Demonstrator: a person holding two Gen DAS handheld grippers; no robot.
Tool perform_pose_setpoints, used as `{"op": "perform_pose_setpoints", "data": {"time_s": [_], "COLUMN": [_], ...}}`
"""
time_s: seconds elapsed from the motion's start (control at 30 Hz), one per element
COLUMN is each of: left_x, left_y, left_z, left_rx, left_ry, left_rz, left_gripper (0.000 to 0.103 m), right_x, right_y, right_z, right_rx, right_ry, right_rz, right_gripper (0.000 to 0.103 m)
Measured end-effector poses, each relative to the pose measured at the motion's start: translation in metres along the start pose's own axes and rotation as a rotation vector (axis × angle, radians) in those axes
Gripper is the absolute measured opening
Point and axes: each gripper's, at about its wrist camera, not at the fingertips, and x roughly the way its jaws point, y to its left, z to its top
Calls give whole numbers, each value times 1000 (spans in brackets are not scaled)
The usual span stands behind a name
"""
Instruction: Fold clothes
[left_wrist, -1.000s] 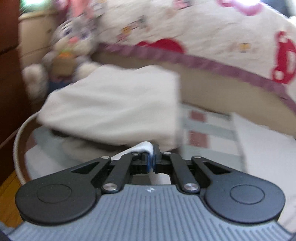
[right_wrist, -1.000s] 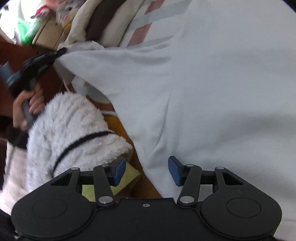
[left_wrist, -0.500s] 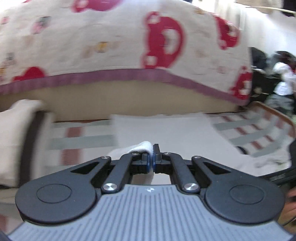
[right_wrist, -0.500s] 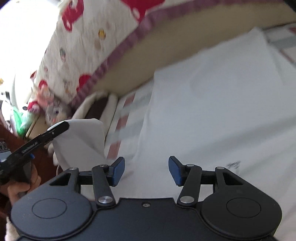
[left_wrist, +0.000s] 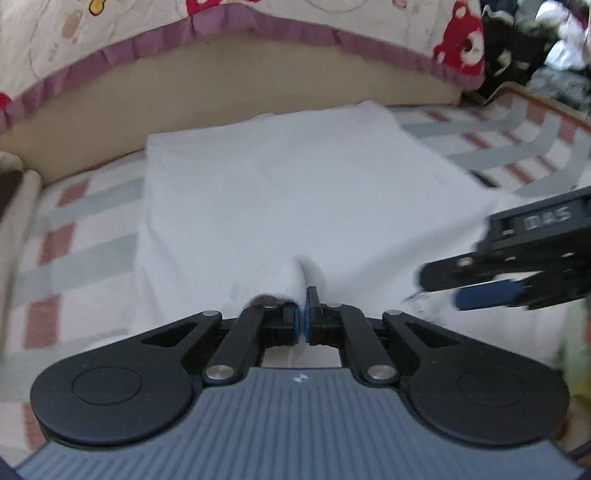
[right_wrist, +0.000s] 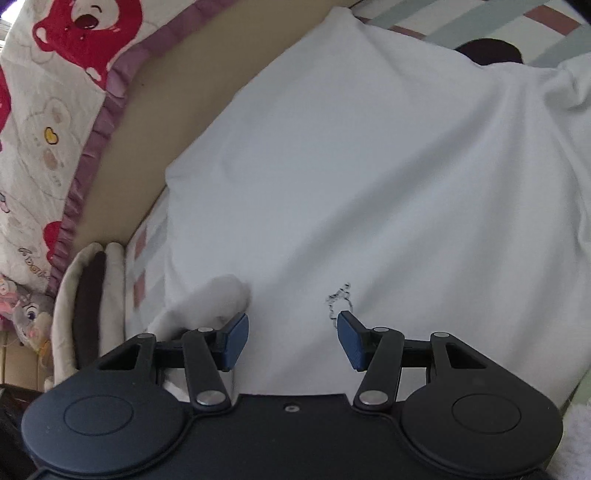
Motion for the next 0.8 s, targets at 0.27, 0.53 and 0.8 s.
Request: {"op": "perform_pose_setpoints", "data": {"time_s": [0.27,0.53,0.8], "left_x": [2,30,-31], "left_y": [0,8,66], "left_z": [-8,-24,-19], "left_rx": [-79,-185,-305], "left_ry": [61,300,160], "left_rz": [-195,-173,-64], "left_gripper": [5,14,46], "right_x": [-29,-21,-34], "right_y": [20,21,40], "right_z": [9,12,25], "right_rx": [-73,-83,-268], "right_ry": [-63,-16,7], "right_rz": [27,18,177], "right_gripper": [60,60,69]}}
